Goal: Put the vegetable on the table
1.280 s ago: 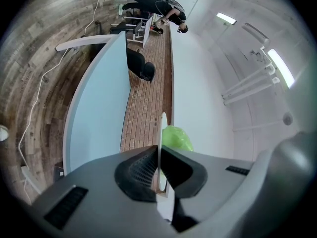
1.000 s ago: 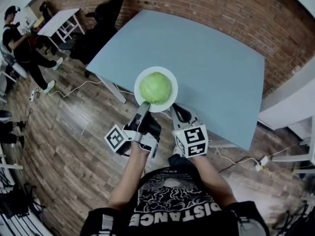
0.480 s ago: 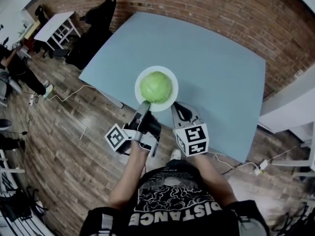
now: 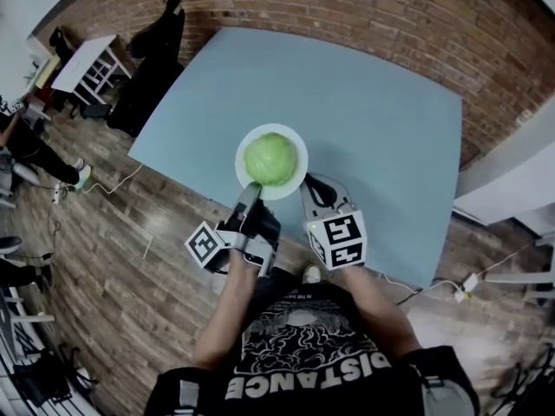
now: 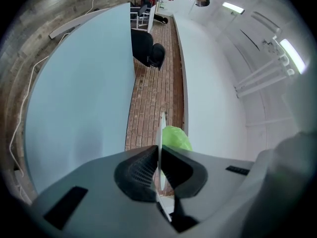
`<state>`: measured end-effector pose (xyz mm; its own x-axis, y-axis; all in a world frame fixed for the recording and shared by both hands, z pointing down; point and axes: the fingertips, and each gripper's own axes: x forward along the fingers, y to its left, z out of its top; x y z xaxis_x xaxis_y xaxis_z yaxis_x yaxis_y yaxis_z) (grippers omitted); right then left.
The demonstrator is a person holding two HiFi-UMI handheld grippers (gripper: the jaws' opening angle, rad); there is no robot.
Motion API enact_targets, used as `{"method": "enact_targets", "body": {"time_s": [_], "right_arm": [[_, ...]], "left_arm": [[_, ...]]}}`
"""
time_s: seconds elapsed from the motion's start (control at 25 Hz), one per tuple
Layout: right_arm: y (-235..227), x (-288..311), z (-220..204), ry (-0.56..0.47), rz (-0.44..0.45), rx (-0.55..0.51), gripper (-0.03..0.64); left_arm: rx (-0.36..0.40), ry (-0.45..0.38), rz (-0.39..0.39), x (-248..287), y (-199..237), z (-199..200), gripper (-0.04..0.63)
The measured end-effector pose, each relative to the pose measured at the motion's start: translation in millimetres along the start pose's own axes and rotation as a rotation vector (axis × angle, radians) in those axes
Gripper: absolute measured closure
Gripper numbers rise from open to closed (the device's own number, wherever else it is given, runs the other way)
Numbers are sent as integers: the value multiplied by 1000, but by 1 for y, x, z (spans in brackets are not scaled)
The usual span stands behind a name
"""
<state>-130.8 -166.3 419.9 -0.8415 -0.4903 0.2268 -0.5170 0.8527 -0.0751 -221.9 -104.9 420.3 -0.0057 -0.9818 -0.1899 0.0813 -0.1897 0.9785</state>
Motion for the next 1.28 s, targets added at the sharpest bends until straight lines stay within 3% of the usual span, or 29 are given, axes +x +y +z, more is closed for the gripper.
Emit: {"method": "enact_targets", "body": {"time_s": [0.36,1.28], "right_arm": [[-21,7,-22,28,-39,37,609],[-122,15,-53,89,-308,101,609]], "left_arm": [[13,51,11,19,22,0,581],[-20,307,113,107,106,-21,580]]}}
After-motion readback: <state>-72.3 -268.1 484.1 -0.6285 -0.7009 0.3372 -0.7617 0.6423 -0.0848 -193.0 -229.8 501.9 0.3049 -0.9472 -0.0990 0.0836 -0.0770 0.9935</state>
